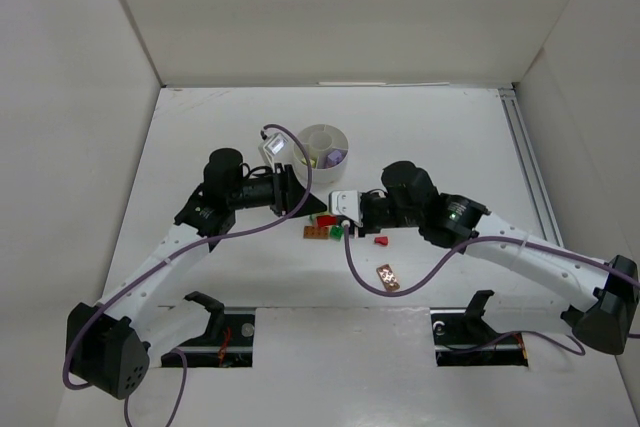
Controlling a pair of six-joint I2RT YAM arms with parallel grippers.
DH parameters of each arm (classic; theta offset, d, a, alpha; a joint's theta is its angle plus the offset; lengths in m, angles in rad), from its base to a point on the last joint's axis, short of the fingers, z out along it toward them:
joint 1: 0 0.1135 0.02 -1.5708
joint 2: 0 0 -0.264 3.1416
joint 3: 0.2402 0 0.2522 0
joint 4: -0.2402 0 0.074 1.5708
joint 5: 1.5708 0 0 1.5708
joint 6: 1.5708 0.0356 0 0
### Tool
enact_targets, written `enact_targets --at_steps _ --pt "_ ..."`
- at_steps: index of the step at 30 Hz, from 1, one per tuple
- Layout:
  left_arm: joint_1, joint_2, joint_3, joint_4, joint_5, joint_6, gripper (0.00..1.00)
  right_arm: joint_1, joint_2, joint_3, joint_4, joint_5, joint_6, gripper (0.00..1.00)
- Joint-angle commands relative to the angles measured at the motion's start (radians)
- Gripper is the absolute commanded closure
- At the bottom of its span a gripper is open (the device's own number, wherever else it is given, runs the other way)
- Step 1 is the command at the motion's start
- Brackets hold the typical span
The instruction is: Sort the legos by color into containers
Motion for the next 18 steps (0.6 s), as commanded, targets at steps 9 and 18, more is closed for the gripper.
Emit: enact_targets --at_steps 9,18 --pt "-0.003 0.005 -0.011 0.076 0.043 -0.014 0.69 0.022 0.016 0.063 0.105 0.069 0.016 1.00" --pt "-0.003 0.044 0.065 -0.009 -0.115 -0.041 1.00 0.032 0.016 0.054 0.066 0.039 0.016 1.00"
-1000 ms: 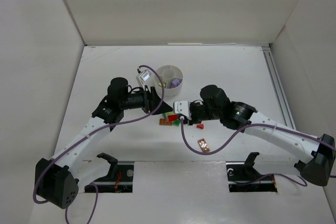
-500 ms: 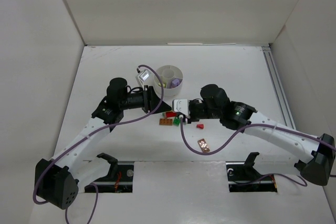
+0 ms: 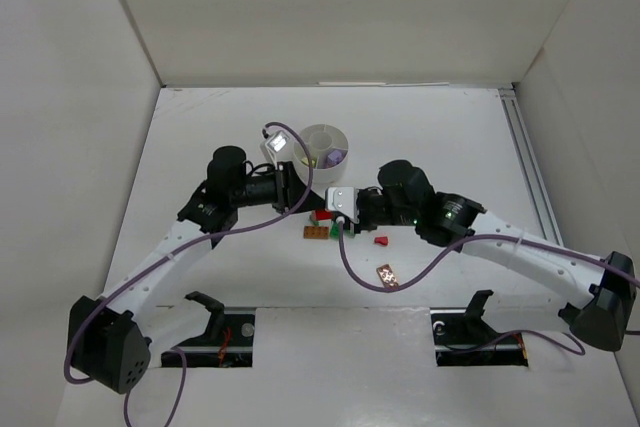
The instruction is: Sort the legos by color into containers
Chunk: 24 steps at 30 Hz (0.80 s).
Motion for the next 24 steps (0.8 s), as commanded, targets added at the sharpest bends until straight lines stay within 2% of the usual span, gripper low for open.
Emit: enact_targets --at_steps 1,2,6,13,19,22,23,24 --pt "-0.002 0.041 0.070 -0.040 -0.125 -0.018 1.00 0.032 -0.005 0.041 0.016 -0.040 -0.005 1.00" --pt "0.012 0.050 0.079 -0.049 -0.194 -0.034 1.00 0.043 -0.005 0.032 0.006 -0.050 -0.005 1.00" --pt "0.076 0.089 0.112 -0.058 -0.297 -0.100 1.00 0.092 -0.019 -0.010 -0.025 -0.100 0.018 1.00" --pt "0.086 0.138 0.198 -0.113 -0.517 -0.109 1.00 0.120 -0.133 -0.112 -0.002 -0.137 0.105 1.00" --pt "0.104 0.187 0.249 -0.129 -0.545 -0.088 1.00 0.120 -0.177 -0.123 -0.011 -0.099 0.105 1.00" --pt "0.104 0.214 0.289 -0.152 -0.594 -0.075 1.00 0.120 -0.186 -0.123 0.027 0.089 0.203 1.00" --pt "0.104 0.228 0.304 -0.162 -0.608 -0.065 1.00 0.120 -0.186 -0.123 0.049 0.277 0.246 1.00" --pt "0.104 0.245 0.327 -0.214 -0.621 -0.052 1.00 0.120 -0.186 -0.132 0.063 0.370 0.280 1.00"
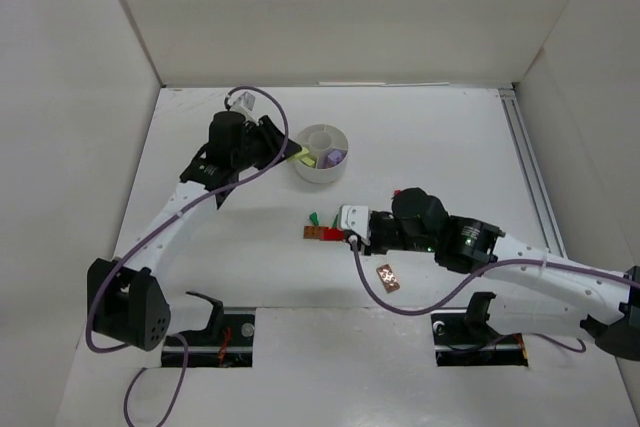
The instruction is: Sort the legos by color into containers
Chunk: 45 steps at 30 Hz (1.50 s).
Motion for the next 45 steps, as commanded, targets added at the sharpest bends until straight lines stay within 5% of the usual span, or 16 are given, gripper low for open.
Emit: enact_targets --at_steps 1,4,14,33,45 --pt "-0.001 0.063 0.126 -0.063 -0.085 0.052 1.00 -0.003 -0.018 0.010 0.070 0.384 0.181 1.00" --pt "-0.013 0.128 0.218 -0.155 -0.160 0.073 1.00 -0.075 -0.009 0.068 0.050 0.510 0.233 1.00" --pt "-0.044 0.372 0.395 -0.291 -0.232 0.102 1.00 -0.469 0.160 0.156 0.004 0.391 0.420 1.00" --pt "-0.063 0.577 0.582 -0.375 -0.260 0.177 0.98 -0.620 0.189 0.136 0.004 0.253 0.402 1.00" --pt "-0.082 0.556 0.555 -0.367 -0.283 0.177 0.45 -0.629 0.208 0.136 0.004 0.203 0.381 1.00"
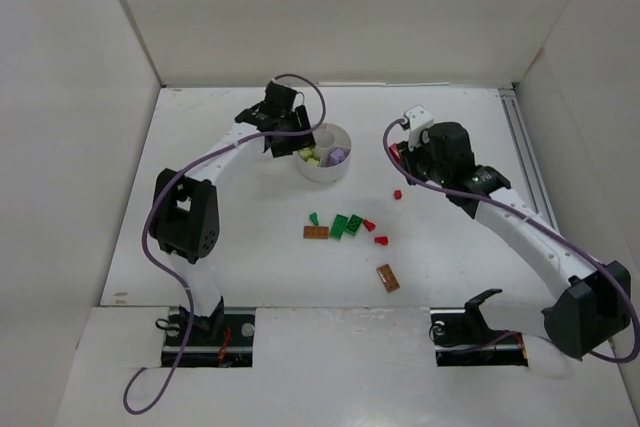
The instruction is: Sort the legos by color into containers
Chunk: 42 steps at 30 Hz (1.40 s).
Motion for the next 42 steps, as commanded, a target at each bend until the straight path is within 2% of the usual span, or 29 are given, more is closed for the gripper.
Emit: enact_targets --at_steps 1,2,5,9,11,13,14,18,27,35,42 --pt "0.000 -0.036 0.021 0.005 -0.009 0.011 0.41 -0.006 0.007 0.021 0.024 -0.046 -0.012 1.00" --pt "0.000 -0.045 0.032 0.005 -0.009 0.011 0.31 -0.006 0.007 0.021 0.024 -0.046 -0.022 1.00" --pt "0.000 -0.045 0.052 0.005 0.000 0.011 0.22 0.003 0.025 0.044 0.006 -0.067 -0.034 0.98" --pt "0.000 -0.088 0.052 0.005 0.000 0.011 0.18 0.026 0.111 0.140 -0.080 -0.044 -0.034 0.97" --pt "0.000 -0.114 0.040 0.005 0.000 0.011 0.17 0.041 0.162 0.192 -0.129 0.015 -0.034 0.96" --pt "0.000 -0.170 0.009 0.014 -0.012 0.011 0.09 0.076 0.246 0.281 -0.195 0.063 -0.034 0.96" --pt "0.000 -0.192 -0.005 0.026 -0.028 0.011 0.01 0.086 0.275 0.314 -0.218 0.112 -0.034 0.96" --pt "0.000 -0.324 -0.092 0.046 -0.063 0.011 0.01 0.118 0.407 0.450 -0.290 0.184 -0.025 0.96" --pt "0.055 -0.589 -0.315 0.065 -0.131 -0.009 0.01 0.149 0.662 0.746 -0.411 0.209 -0.015 0.96" --pt "0.064 -0.680 -0.400 0.062 -0.120 -0.027 0.01 0.158 0.757 0.864 -0.453 0.200 -0.026 0.96" --pt "0.082 -0.680 -0.419 0.062 -0.089 -0.027 0.01 0.178 0.840 0.957 -0.519 0.220 -0.035 0.93"
